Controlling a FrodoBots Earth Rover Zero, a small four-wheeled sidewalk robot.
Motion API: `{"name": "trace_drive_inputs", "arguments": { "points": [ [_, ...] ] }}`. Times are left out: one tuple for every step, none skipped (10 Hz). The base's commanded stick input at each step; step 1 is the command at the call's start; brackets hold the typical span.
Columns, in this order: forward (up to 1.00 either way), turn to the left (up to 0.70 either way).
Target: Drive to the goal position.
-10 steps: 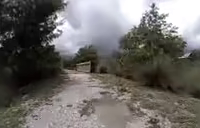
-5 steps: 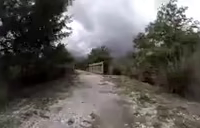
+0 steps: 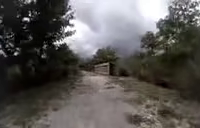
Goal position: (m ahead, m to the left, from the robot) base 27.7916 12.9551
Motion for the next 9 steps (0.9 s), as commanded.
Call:
{"name": "trace_drive_inputs", "arguments": {
  "points": [
    [0.85, 0.0],
    [0.85, 0.0],
    [0.85, 0.0],
    [0.85, 0.0],
    [0.85, 0.0],
    [0.85, 0.0],
    [0.85, 0.0],
    [0.85, 0.0],
    [0.85, 0.0]
  ]
}}
